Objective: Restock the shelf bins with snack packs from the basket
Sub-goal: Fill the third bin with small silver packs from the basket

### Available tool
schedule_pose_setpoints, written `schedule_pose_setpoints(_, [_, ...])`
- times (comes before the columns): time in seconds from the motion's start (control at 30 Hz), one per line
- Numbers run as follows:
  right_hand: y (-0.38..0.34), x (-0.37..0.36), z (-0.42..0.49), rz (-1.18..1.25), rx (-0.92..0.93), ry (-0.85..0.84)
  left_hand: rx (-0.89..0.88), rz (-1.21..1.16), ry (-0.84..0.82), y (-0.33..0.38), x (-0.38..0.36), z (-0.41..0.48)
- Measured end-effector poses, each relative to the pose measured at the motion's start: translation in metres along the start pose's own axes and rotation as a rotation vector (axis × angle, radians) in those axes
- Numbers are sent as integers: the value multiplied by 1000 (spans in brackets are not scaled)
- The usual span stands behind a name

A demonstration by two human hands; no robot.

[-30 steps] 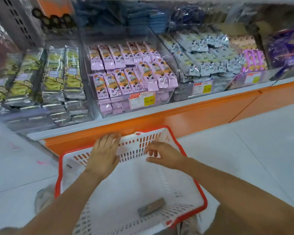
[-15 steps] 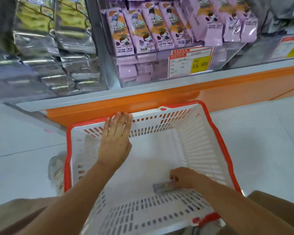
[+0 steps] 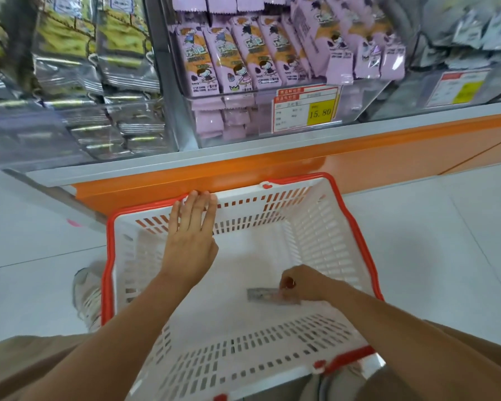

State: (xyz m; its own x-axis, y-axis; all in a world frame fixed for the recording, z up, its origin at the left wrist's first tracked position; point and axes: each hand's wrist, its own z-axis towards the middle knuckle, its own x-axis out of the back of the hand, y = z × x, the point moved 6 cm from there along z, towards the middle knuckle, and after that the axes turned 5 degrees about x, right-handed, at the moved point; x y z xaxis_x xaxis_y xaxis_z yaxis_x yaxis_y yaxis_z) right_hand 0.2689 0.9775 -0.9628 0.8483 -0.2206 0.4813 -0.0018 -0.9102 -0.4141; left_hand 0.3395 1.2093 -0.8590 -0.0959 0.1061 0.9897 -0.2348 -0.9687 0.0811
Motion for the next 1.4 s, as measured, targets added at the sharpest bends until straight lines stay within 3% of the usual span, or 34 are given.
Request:
schedule_pose_setpoints(0.07, [-9,26,-12,102,32,97,-24,-50,-14,9,6,-3])
schedule_pose_setpoints(0.23, [-39,91,-57,236,114,294,-305,-150,-54,55,28,-16])
schedule_pose_setpoints(0.43, [-75,146,-117,433,260,499,-300,-356,-27,77,74,-10])
schedule_pose_setpoints(0.5, [-86,159,-139,537,325,571,-244,-435,-33,79,94,-6])
schedule_pose_setpoints(0.6, [-98,171,-172,715,447,642,-47,-735,-132,76,114,-2])
schedule_pose_setpoints(0.73, [-115,171,-195,568,512,654,186,-1191,-237,78,136,-2])
schedule_pose_setpoints(0.87, [-132,163,-212,460,535,694,229,-1387,-261,92,166,-5])
schedule_pose_setpoints(1.2, [-131,184,-268,439,551,1057,127,-1244,-159,108,215,2])
schedule_pose_setpoints(1.4, [-117,216,-311,471,512,1314,16,-963,-16,115,241,21])
